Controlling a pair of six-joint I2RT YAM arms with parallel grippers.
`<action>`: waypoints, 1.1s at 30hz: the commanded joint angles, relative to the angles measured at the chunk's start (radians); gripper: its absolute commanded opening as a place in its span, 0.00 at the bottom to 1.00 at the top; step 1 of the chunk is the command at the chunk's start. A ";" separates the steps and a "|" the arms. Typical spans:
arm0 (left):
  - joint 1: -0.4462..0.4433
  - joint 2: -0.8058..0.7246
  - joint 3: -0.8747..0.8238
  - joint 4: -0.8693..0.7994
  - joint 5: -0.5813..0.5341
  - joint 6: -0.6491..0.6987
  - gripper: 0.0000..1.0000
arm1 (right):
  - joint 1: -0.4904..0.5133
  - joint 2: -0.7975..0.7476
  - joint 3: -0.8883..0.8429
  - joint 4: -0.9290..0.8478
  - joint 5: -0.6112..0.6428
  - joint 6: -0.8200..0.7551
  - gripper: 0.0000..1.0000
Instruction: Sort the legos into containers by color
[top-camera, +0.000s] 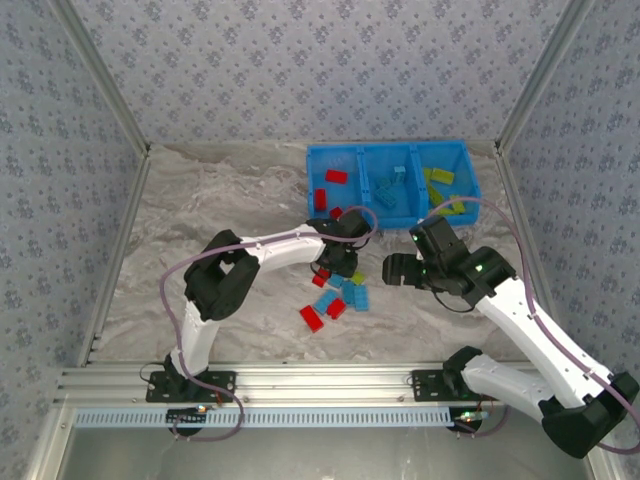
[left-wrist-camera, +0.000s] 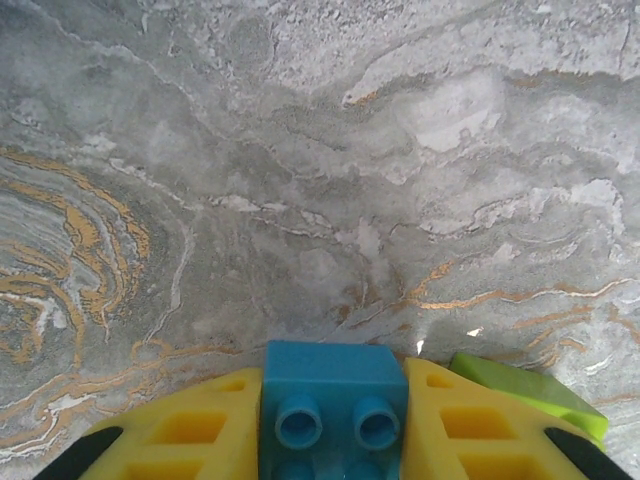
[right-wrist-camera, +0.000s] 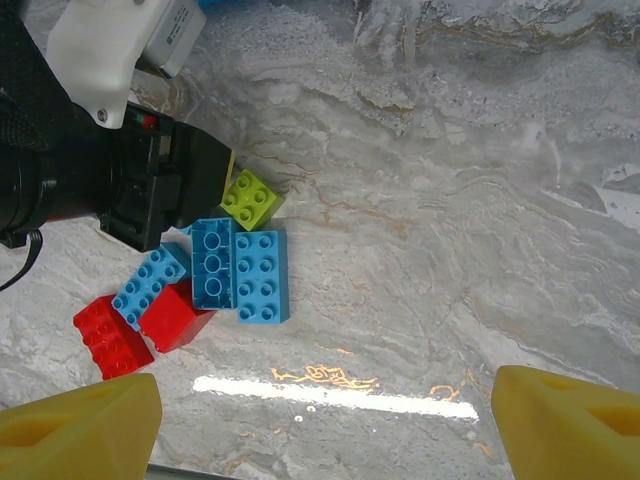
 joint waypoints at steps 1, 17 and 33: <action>-0.006 -0.060 -0.008 0.000 0.015 -0.015 0.26 | -0.008 -0.036 -0.018 0.019 -0.044 0.018 0.88; -0.002 0.092 0.527 0.258 -0.144 0.196 0.22 | -0.020 -0.252 0.014 0.080 0.064 0.093 0.93; 0.030 0.622 1.408 0.102 -0.253 0.330 0.52 | -0.023 -0.286 0.021 0.018 0.079 0.108 0.93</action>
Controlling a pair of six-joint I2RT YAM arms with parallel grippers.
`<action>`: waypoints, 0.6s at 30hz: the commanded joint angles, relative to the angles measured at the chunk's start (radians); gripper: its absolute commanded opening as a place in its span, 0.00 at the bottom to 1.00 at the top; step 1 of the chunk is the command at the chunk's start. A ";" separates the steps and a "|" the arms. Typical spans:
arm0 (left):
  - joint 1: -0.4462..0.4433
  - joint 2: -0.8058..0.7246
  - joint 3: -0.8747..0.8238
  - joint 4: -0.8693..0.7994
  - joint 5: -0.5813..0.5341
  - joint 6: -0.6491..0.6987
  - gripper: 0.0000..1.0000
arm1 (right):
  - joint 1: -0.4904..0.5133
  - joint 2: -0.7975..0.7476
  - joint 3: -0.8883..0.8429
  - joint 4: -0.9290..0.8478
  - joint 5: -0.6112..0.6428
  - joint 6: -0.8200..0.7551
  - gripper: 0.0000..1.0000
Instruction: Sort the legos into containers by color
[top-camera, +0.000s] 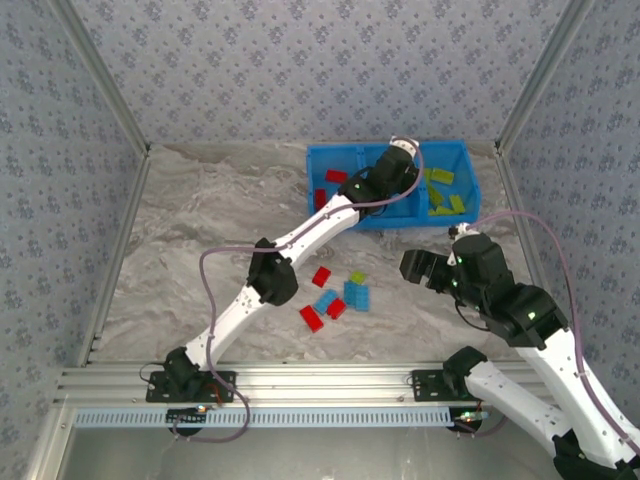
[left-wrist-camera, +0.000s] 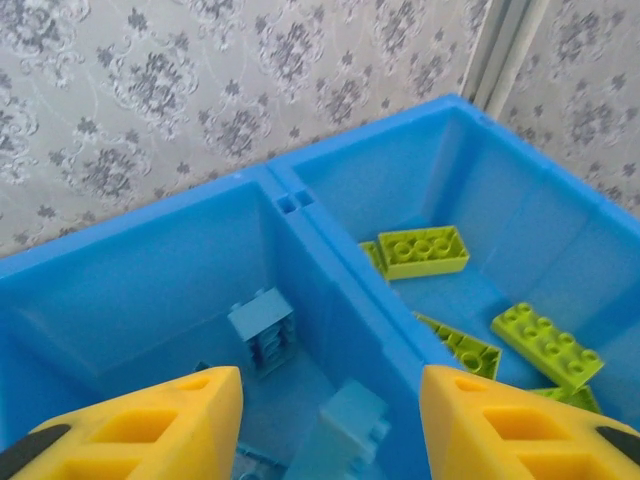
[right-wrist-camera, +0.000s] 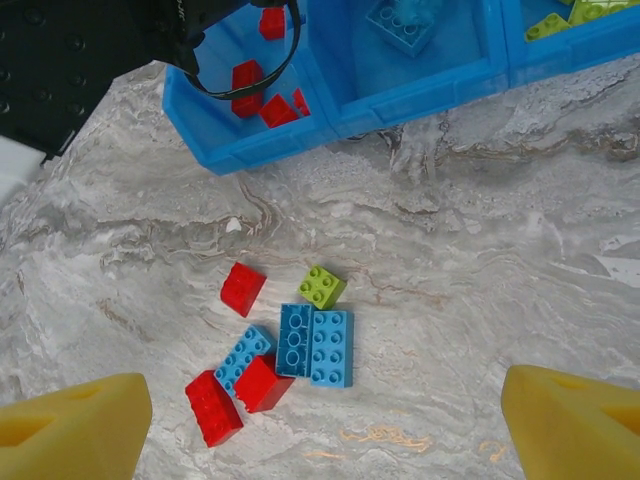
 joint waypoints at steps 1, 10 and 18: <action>0.000 -0.052 0.077 -0.055 -0.020 0.015 0.53 | -0.005 -0.008 0.025 -0.035 0.030 0.018 0.93; 0.000 -0.268 0.077 -0.423 0.039 0.043 0.53 | -0.009 -0.008 0.020 -0.079 0.052 0.015 0.93; -0.025 -0.665 -0.491 -0.500 0.001 0.020 0.53 | -0.010 0.012 -0.049 -0.006 0.016 -0.007 0.94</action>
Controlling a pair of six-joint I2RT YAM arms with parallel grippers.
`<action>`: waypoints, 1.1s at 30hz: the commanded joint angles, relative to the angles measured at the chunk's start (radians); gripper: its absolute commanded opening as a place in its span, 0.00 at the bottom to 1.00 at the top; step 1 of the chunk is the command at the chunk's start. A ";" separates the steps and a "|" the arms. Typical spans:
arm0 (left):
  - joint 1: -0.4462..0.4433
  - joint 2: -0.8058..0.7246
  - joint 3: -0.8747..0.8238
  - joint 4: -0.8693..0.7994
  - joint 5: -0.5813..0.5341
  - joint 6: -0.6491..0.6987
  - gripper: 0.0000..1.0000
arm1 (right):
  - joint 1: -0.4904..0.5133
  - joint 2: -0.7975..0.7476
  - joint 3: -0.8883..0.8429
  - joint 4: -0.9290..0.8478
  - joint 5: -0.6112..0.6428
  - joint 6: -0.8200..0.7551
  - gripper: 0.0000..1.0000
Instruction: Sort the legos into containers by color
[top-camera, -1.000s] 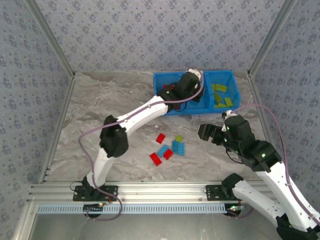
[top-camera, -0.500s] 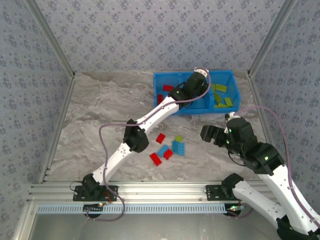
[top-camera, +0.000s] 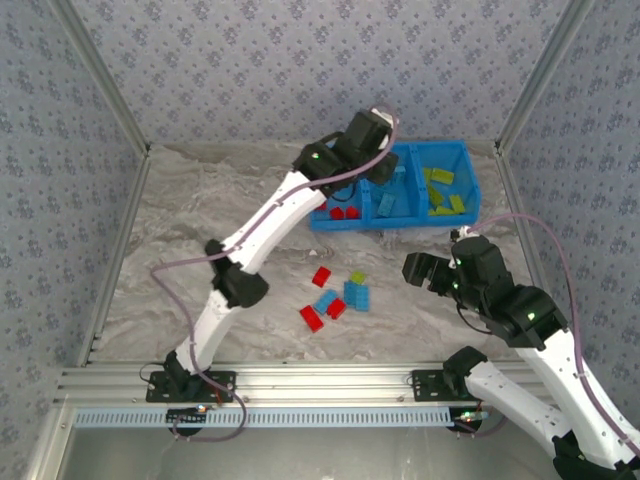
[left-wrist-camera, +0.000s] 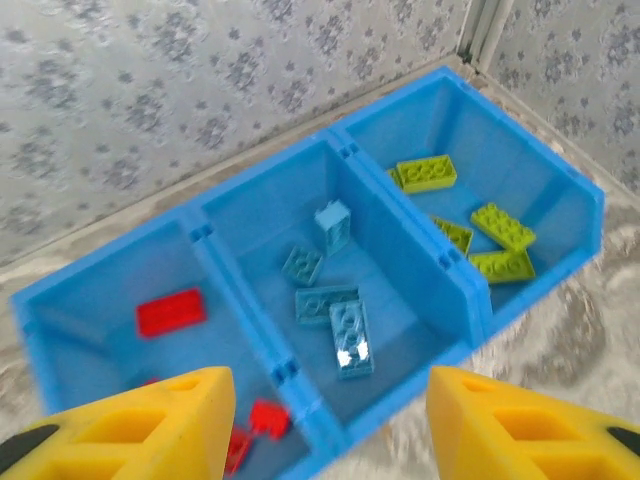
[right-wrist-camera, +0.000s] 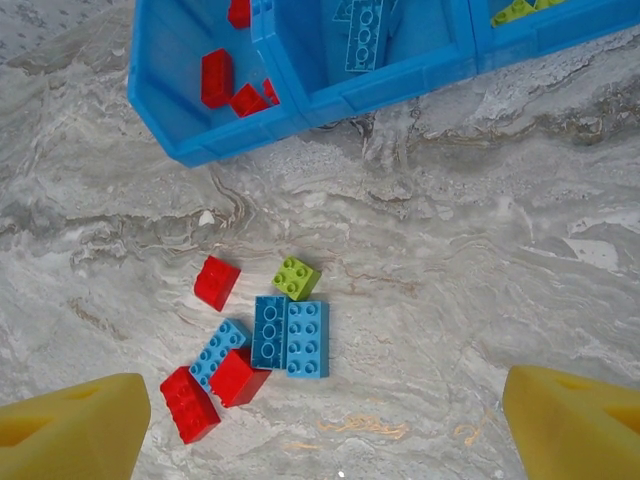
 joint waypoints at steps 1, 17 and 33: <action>-0.020 -0.274 -0.503 0.129 -0.012 -0.015 0.54 | -0.006 0.018 -0.035 0.033 -0.014 -0.019 0.94; 0.023 -0.609 -1.439 0.365 0.207 -0.245 0.70 | -0.024 0.136 -0.063 0.084 -0.073 -0.046 0.94; 0.024 -0.329 -1.357 0.430 0.252 -0.221 0.59 | -0.027 0.103 -0.091 0.059 -0.057 -0.027 0.95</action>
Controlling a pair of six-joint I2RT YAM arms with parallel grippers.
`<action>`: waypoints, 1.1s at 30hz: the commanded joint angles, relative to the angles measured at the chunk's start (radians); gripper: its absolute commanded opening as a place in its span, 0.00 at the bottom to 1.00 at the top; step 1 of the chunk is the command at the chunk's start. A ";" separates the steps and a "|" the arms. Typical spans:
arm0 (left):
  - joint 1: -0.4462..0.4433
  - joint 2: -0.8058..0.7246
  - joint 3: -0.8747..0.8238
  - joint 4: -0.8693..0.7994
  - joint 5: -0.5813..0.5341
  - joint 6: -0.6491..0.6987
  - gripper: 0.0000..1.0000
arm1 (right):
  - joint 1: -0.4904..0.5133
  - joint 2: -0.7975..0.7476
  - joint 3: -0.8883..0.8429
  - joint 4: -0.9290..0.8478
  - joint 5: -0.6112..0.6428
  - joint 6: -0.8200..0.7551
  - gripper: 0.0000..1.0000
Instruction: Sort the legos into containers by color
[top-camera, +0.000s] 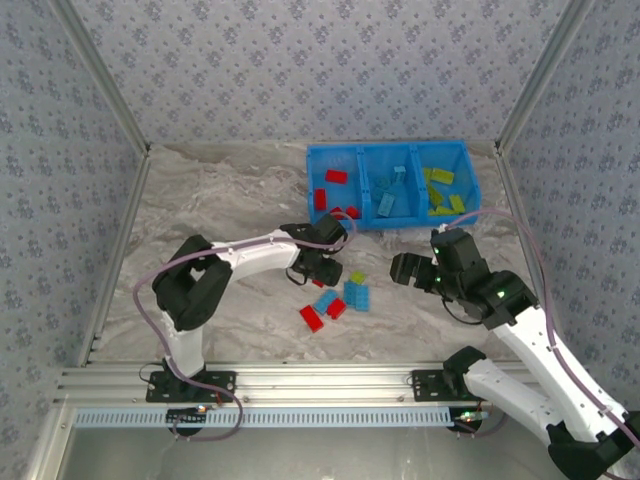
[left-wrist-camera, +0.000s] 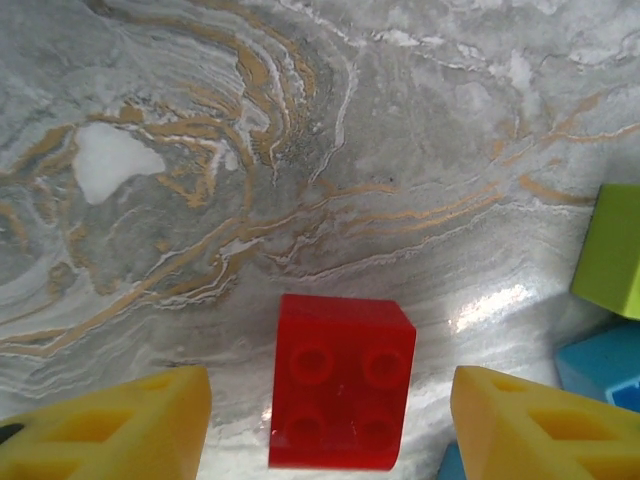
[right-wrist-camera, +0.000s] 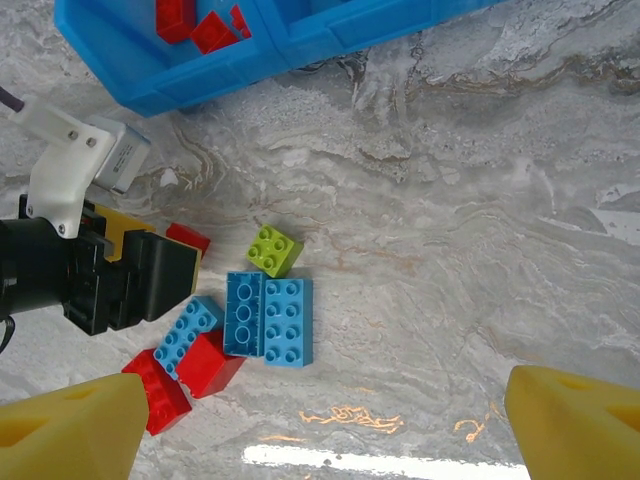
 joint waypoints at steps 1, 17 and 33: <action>-0.002 0.027 0.024 0.015 0.028 -0.002 0.55 | -0.006 0.006 -0.020 -0.010 -0.005 -0.008 0.95; 0.044 -0.115 0.197 0.069 -0.136 0.007 0.29 | -0.010 0.025 0.024 0.125 -0.186 -0.100 0.94; 0.183 0.468 0.974 -0.008 -0.256 0.066 0.33 | -0.007 0.000 0.066 0.108 -0.116 -0.069 0.94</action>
